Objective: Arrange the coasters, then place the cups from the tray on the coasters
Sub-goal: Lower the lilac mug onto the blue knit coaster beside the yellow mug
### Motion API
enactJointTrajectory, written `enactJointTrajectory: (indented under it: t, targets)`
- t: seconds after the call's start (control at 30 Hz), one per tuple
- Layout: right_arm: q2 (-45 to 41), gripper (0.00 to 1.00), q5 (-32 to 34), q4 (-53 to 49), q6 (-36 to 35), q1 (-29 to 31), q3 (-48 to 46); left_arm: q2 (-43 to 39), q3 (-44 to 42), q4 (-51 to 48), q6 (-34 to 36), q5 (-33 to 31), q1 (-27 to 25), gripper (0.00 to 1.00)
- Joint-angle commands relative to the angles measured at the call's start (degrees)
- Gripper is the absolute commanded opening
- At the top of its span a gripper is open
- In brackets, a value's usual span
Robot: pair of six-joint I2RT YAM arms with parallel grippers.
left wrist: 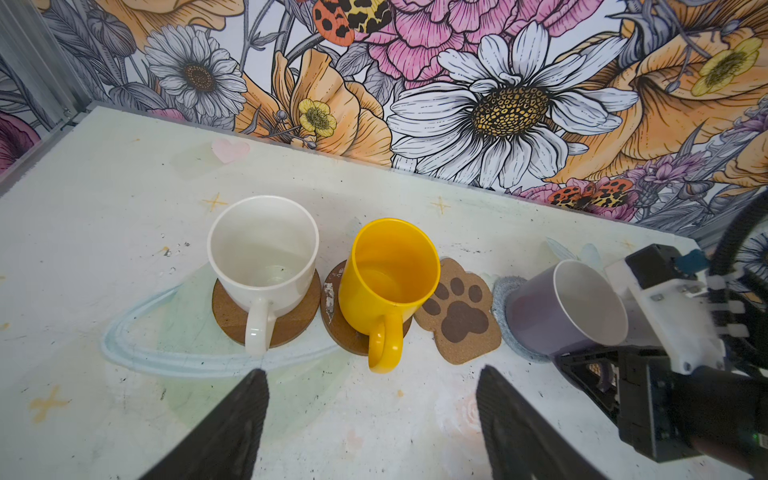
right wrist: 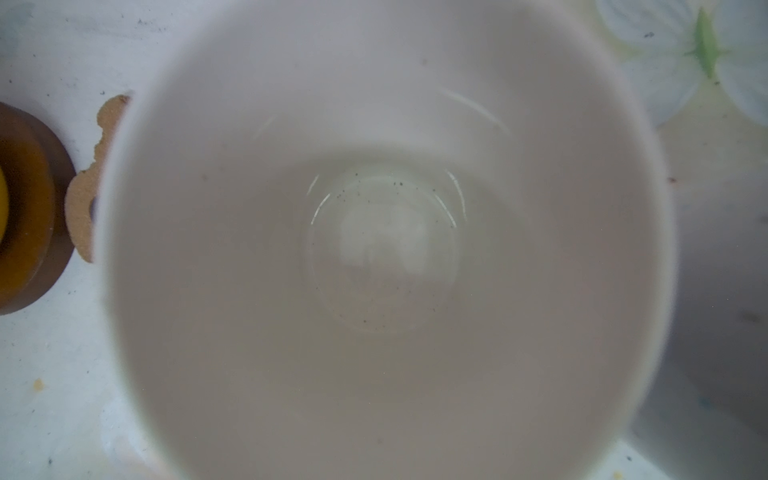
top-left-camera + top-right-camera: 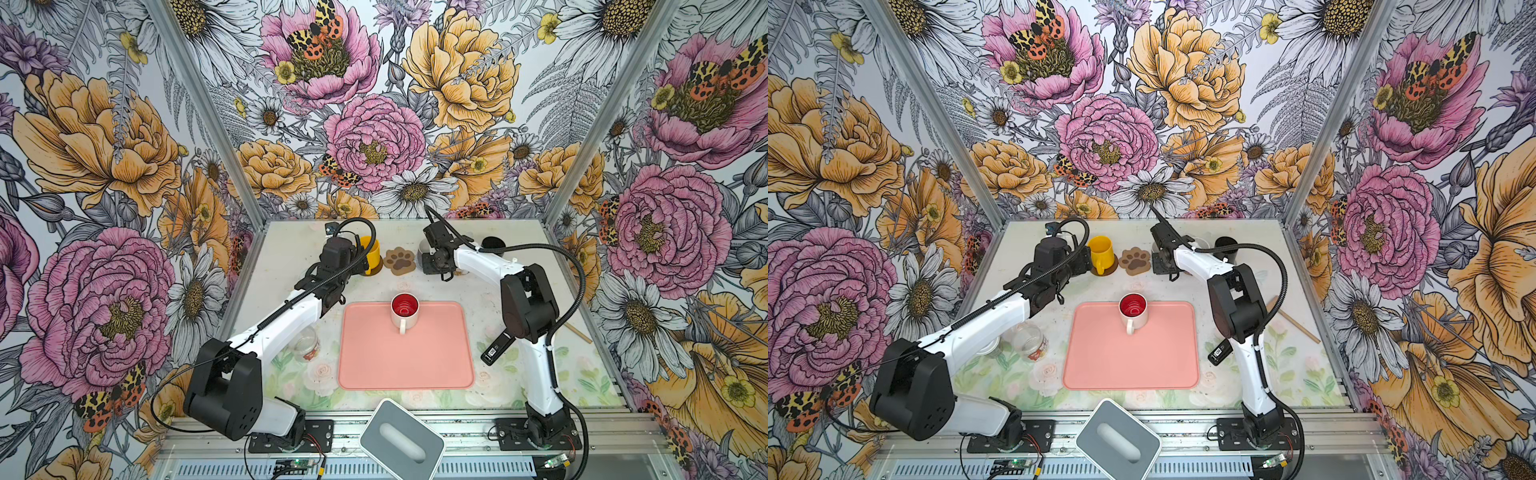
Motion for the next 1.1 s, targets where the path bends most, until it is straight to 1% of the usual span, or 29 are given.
enactJointTrajectory:
  t: [0.0,0.07,0.13,0.17,0.3,0.4,0.63,0.73,0.9,1.07]
  targets:
    - [0.31,0.00,0.77,2.35,0.02,-0.27,2.44,-0.61,-0.78,1.02,-0.58,0.85,0.56,0.80]
    - [0.25,0.02,0.83,2.27,0.00,-0.23,2.30,-0.70,-0.81,1.06,-0.56,0.76,0.52,0.80]
    - [0.16,0.09,0.77,2.27,-0.01,-0.27,2.28,-0.70,-0.79,1.01,-0.60,0.69,0.56,0.80]
    - [0.07,0.15,0.81,2.25,0.00,-0.21,2.24,-0.71,-0.86,1.01,-0.65,0.75,0.58,0.80]
    - [-0.06,0.26,0.80,2.21,0.09,-0.19,2.08,-0.70,-0.92,1.00,-0.67,0.71,0.53,0.80]
    - [-0.29,0.31,0.65,2.18,0.18,-0.26,1.95,-0.79,-0.87,0.98,-0.63,0.76,0.52,0.80]
    - [-1.43,0.38,0.47,2.27,0.56,-0.25,1.19,-1.05,-0.96,0.96,-0.67,0.76,0.59,0.80]
    - [-2.68,0.45,0.50,2.27,0.80,-0.18,0.05,-1.38,-1.05,1.01,-0.67,0.75,0.59,0.80]
    - [-6.07,0.54,1.14,2.36,1.27,0.31,-2.84,-2.08,-1.44,1.00,-0.76,0.56,0.59,0.80]
    - [-10.12,0.58,2.16,2.36,1.56,1.07,-5.76,-2.89,-1.75,0.89,-0.76,0.54,0.59,0.80]
